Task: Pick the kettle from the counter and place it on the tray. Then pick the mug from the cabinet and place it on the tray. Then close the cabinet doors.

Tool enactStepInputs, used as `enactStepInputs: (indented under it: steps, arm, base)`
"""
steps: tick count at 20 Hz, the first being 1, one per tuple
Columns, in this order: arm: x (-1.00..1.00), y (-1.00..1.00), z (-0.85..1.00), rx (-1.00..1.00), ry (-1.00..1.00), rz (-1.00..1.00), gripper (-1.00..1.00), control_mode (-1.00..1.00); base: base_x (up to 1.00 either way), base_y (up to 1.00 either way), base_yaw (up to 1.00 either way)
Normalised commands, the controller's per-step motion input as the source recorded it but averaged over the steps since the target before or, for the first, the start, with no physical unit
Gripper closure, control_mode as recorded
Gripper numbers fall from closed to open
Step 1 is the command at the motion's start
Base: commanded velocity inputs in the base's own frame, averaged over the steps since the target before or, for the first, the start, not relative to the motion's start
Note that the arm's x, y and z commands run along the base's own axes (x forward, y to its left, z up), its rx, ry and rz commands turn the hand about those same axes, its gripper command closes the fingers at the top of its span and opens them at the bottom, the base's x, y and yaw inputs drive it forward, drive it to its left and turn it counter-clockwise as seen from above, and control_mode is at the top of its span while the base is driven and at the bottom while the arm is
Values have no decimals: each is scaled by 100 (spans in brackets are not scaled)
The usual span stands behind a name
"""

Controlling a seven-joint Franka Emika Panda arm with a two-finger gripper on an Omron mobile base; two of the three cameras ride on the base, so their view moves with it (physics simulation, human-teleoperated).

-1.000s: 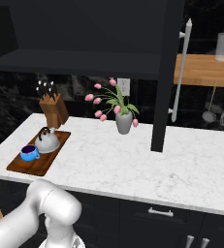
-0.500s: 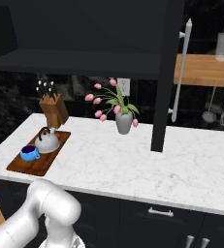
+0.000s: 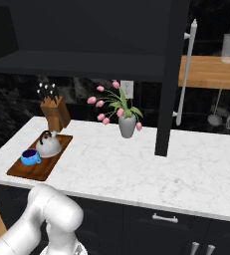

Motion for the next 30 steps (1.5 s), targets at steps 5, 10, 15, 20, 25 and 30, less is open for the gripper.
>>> enactStepInputs:
  steps: [5,10,15,20,25,30]
  arm:
    - [0,3,0,0,0,0,100,-100]
    - [0,36,12,0,0,0,100,-100]
    - [0,32,40,0,-2,-2,100,-100]
    - [0,8,30,0,-6,-6,100,-100]
    - [1,0,24,0,-13,-6,100,-100]
    - [0,-14,42,8,-17,-4,100,-100]
  base:
    - [0,0,0]
    - [0,0,0]
    - [0,0,0]
    - [0,0,0]
    - [0,0,0]
    - [0,0,0]
